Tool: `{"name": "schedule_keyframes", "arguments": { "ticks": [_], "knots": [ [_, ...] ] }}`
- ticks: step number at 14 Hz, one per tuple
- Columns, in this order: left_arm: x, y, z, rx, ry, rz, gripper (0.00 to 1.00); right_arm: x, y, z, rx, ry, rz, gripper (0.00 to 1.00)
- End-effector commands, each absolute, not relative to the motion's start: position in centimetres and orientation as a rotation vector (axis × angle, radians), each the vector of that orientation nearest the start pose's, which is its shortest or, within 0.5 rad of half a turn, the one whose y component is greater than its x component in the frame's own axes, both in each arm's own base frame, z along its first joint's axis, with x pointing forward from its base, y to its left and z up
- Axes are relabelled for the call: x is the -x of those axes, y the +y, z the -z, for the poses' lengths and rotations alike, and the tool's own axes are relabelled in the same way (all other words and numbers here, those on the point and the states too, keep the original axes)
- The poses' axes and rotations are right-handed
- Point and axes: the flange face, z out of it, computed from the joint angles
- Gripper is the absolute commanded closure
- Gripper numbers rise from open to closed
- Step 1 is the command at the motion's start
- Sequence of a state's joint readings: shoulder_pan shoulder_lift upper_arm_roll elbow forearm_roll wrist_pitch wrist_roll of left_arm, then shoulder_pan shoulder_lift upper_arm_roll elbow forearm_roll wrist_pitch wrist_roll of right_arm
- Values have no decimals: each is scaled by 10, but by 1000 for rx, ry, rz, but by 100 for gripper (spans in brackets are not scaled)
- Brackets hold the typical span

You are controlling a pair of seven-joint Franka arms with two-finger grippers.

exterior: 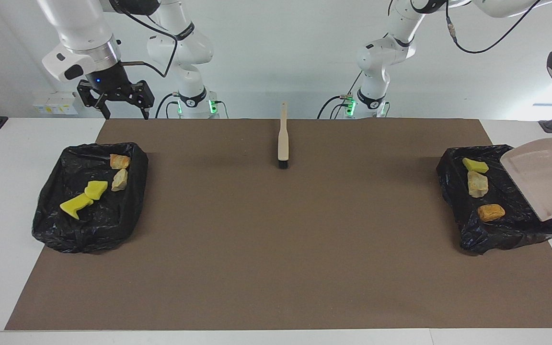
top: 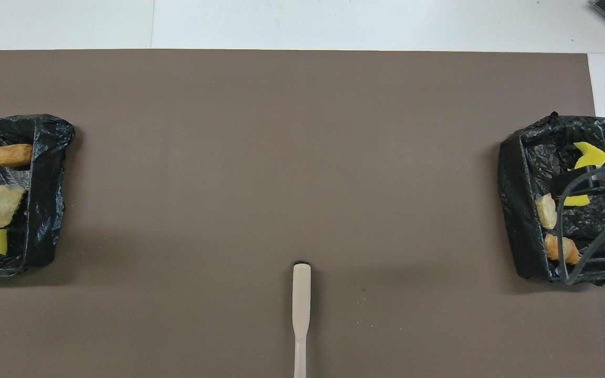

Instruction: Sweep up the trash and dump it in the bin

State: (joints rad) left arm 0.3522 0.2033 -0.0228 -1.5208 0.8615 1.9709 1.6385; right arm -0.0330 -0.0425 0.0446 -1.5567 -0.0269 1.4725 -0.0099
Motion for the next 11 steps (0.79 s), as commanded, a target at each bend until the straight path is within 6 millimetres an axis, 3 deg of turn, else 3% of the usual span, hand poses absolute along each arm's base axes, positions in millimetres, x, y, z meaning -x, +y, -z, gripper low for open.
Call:
{"name": "schedule_keyframes", "arguments": {
  "ticks": [1,4,6,8,10,11],
  "knots": [
    [-593,246,-601,1666,1631,-779,100,-519,0,-645,3120,31,-72,0],
    [-582,244,-595,1654,1594,-838,100,-517,-2,-643,3120,36,-67,0],
    [-588,207,-585,1655,1536,-923,100,-519,0,-644,3121,20,-62,0],
    [-587,199,-583,1668,1508,-943,100,-519,0,-644,3121,10,-65,0],
    [-591,175,-575,1708,1453,-952,100,-519,0,-644,3121,10,-65,0],
    [-591,172,-572,1729,1435,-950,100,-519,0,-644,3121,10,-65,0]
  ]
}}
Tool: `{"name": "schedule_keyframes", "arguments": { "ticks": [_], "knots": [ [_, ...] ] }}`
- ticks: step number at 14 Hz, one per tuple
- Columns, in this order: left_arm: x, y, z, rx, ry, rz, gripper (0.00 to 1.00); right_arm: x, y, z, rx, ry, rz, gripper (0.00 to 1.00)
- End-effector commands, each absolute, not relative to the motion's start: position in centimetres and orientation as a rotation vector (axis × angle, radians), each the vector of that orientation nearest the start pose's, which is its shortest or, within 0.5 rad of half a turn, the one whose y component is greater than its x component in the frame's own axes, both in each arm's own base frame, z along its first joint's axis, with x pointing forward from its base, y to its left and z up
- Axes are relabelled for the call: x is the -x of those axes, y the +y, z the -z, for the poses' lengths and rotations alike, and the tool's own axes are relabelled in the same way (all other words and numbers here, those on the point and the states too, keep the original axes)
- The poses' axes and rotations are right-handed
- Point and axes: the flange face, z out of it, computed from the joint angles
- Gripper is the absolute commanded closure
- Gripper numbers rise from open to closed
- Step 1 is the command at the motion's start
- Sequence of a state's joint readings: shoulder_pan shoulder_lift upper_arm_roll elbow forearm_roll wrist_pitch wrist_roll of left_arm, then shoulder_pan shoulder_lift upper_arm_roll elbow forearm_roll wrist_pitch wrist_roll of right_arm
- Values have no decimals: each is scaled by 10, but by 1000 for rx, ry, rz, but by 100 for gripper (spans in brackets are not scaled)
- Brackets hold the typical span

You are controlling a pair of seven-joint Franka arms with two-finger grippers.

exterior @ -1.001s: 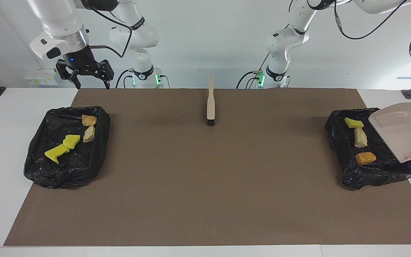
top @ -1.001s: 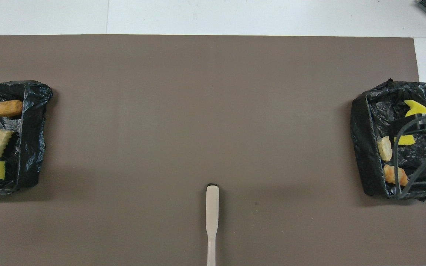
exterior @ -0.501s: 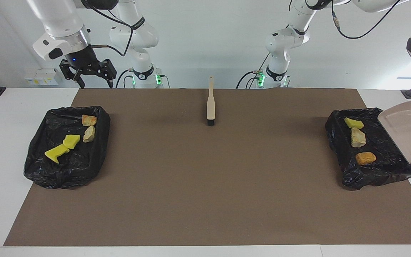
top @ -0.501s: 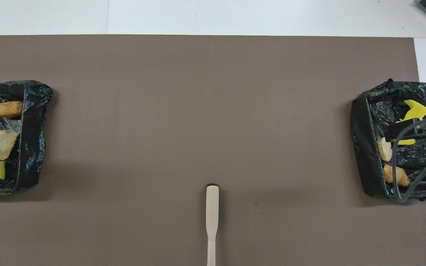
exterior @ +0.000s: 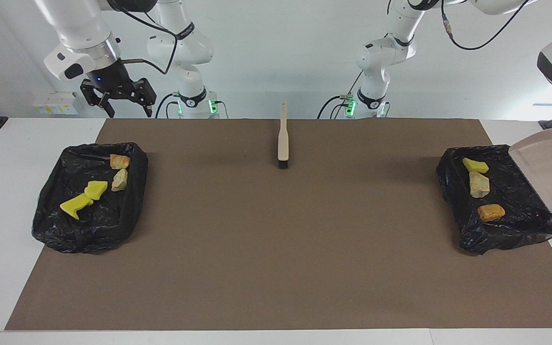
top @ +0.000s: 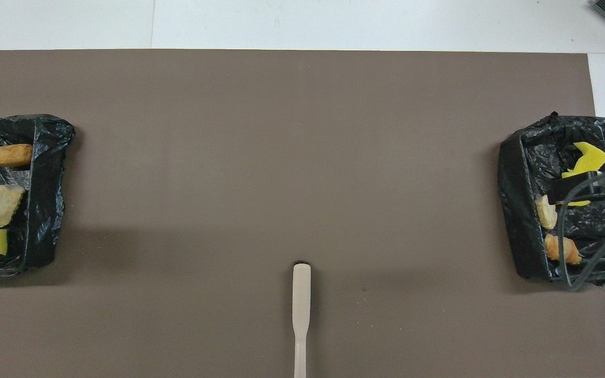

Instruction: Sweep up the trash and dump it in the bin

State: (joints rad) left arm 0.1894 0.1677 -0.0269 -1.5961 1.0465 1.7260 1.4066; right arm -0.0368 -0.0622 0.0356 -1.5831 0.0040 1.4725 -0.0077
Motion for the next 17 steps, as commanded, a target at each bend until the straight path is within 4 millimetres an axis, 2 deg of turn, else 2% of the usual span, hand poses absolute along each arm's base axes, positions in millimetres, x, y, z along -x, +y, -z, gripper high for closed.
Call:
{"name": "schedule_keyframes", "arguments": {
  "ticks": [1,2,3,5,7,10,12,14,15,16,17],
  "knots": [
    [-589,186,-578,1763,1413,-936,100,-519,0,-644,3121,12,-65,0],
    [-592,191,-583,1797,1412,-905,100,-519,0,-644,3121,10,-65,0],
    [-590,205,-586,1855,1401,-886,100,-519,0,-644,3121,10,-62,0],
    [-587,210,-596,1953,1416,-807,100,-519,0,-644,3121,10,-62,0],
    [-581,224,-608,2085,1405,-688,100,-519,0,-644,3121,10,-65,0],
    [-577,214,-612,2244,1425,-516,100,-519,0,-644,3121,10,-65,0],
    [-571,204,-608,2357,1411,-489,100,-519,0,-644,3121,10,-65,0],
    [-567,179,-609,2438,1399,-445,100,-519,0,-644,3121,10,-62,0],
    [-567,156,-606,2487,1366,-447,100,-519,0,-644,3121,10,-62,0],
    [-570,119,-600,2525,1304,-468,100,-519,0,-644,3121,10,-65,0],
    [-567,94,-600,2560,1245,-475,100,-519,0,-644,3121,12,-65,0]
  ]
}}
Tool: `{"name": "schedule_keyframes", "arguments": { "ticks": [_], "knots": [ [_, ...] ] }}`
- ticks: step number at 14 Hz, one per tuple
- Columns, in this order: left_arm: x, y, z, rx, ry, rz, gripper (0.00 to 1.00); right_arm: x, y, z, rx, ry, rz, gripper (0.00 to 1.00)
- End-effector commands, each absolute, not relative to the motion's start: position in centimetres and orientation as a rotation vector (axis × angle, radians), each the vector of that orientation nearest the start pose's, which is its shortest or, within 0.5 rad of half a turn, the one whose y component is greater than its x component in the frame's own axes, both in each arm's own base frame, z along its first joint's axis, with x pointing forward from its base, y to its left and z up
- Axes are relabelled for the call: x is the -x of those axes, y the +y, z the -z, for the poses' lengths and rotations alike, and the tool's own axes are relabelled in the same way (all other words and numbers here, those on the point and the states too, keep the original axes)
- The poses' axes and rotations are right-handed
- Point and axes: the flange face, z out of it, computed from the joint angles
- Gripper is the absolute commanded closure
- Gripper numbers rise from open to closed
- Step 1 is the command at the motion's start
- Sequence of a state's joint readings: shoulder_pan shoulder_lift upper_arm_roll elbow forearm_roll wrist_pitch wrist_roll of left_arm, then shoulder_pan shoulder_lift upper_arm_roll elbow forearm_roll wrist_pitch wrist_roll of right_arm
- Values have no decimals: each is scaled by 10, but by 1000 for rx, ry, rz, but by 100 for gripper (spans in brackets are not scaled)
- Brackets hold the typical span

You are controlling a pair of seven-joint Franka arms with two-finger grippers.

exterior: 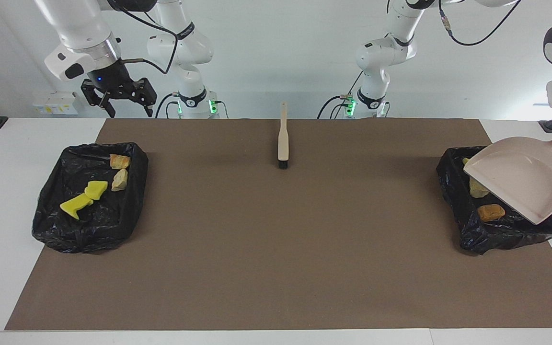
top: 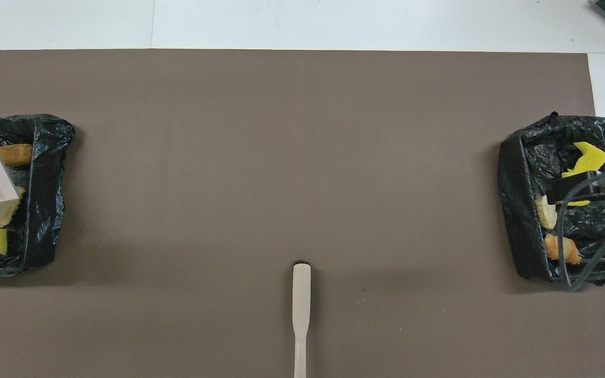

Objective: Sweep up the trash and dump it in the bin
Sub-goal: 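Lift the empty dustpan out of the bin with the left gripper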

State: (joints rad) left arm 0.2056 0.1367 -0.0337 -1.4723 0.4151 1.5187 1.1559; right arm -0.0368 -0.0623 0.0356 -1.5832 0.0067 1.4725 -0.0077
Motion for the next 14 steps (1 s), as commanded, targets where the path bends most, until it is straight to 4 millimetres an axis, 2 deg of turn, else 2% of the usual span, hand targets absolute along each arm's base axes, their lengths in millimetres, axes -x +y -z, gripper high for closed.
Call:
{"name": "schedule_keyframes", "arguments": {
  "ticks": [1,3,5,6,8,9,11,12,14],
  "knots": [
    [-567,59,-594,2574,1246,-479,100,-519,0,-644,3121,10,-65,0],
    [-558,0,-582,2651,1231,-439,100,-519,0,-644,3121,10,-65,0],
    [-553,-60,-570,2771,1030,-380,100,-519,0,-644,3121,10,-65,0],
    [-552,-96,-566,2821,934,-334,100,-519,0,-644,3121,10,-65,0],
    [-553,-154,-555,2898,826,-232,100,-519,0,-644,3121,10,-65,0],
    [-558,-181,-541,2950,791,-201,100,-519,0,-644,3121,10,-65,0],
    [-561,-210,-538,3023,717,-109,100,-519,0,-644,3121,10,-62,0],
    [-559,-230,-531,3043,705,-105,100,-519,0,-644,3121,10,-65,0],
    [-564,-276,-498,3082,574,-80,100,-519,0,-644,3121,10,-65,0]
  ]
}}
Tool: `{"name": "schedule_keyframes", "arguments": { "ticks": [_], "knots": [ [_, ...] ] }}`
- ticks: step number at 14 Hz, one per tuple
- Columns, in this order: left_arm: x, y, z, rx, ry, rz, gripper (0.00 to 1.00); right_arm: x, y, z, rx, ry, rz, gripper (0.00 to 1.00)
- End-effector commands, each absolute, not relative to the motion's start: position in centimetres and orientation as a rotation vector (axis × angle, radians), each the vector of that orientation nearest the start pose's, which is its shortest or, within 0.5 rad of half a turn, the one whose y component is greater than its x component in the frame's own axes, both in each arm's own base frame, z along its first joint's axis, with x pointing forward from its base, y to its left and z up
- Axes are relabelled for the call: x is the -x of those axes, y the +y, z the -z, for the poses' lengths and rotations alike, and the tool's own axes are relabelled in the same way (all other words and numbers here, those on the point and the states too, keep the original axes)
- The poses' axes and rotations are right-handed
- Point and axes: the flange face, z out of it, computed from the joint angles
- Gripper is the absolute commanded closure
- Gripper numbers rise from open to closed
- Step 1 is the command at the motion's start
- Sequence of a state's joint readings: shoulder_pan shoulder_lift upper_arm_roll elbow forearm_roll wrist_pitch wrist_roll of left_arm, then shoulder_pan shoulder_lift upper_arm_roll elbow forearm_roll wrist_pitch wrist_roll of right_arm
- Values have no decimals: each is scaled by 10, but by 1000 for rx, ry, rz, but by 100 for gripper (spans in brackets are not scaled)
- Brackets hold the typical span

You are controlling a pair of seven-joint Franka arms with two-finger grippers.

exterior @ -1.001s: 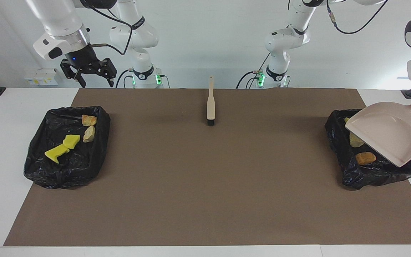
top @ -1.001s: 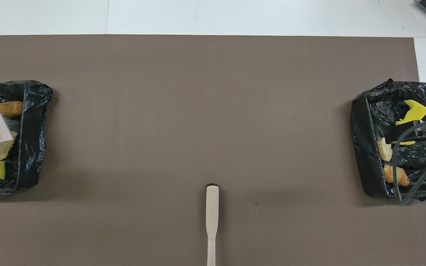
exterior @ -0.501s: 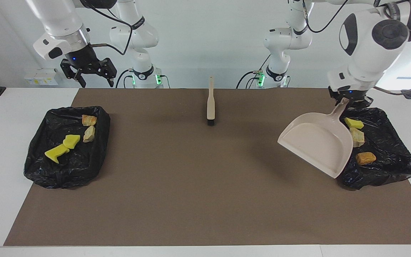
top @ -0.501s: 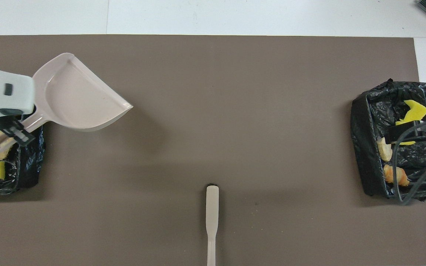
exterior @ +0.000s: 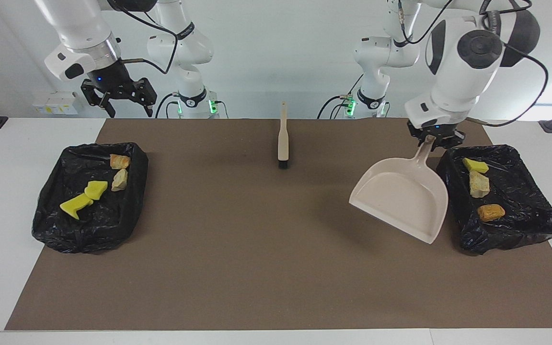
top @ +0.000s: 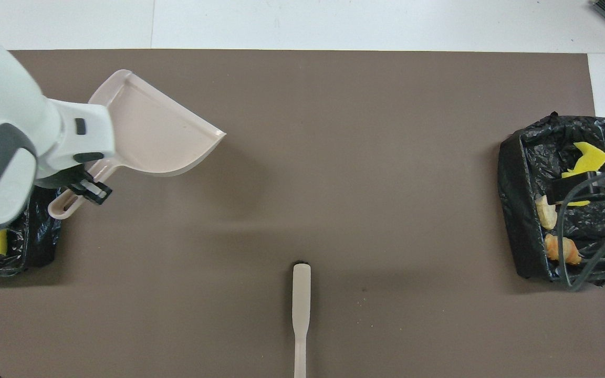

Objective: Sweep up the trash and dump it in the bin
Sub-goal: 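Lift the empty dustpan out of the bin with the left gripper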

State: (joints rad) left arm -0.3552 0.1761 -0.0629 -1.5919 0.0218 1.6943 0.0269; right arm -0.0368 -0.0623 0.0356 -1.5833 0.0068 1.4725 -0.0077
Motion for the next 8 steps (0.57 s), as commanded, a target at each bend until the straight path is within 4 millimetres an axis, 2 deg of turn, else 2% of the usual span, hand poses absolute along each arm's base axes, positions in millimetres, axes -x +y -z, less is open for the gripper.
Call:
{"name": "schedule_keyframes", "arguments": {
  "ticks": [1,2,4,5,7,8],
  "knots": [
    [-566,-303,-474,3096,497,-69,100,-519,0,-644,3121,10,-65,0],
    [-567,-324,-464,3117,452,-26,100,-519,0,-644,3121,10,-65,0],
    [-570,-339,-451,3170,416,32,100,-519,0,-644,3121,10,-65,0],
    [-565,-356,-437,3186,397,23,100,-519,0,-644,3121,10,-65,0],
    [-553,-375,-427,3231,241,42,100,-519,0,-644,3121,10,-65,0],
    [-545,-384,-418,3234,233,46,100,-519,0,-644,3121,10,-65,0]
  ]
}}
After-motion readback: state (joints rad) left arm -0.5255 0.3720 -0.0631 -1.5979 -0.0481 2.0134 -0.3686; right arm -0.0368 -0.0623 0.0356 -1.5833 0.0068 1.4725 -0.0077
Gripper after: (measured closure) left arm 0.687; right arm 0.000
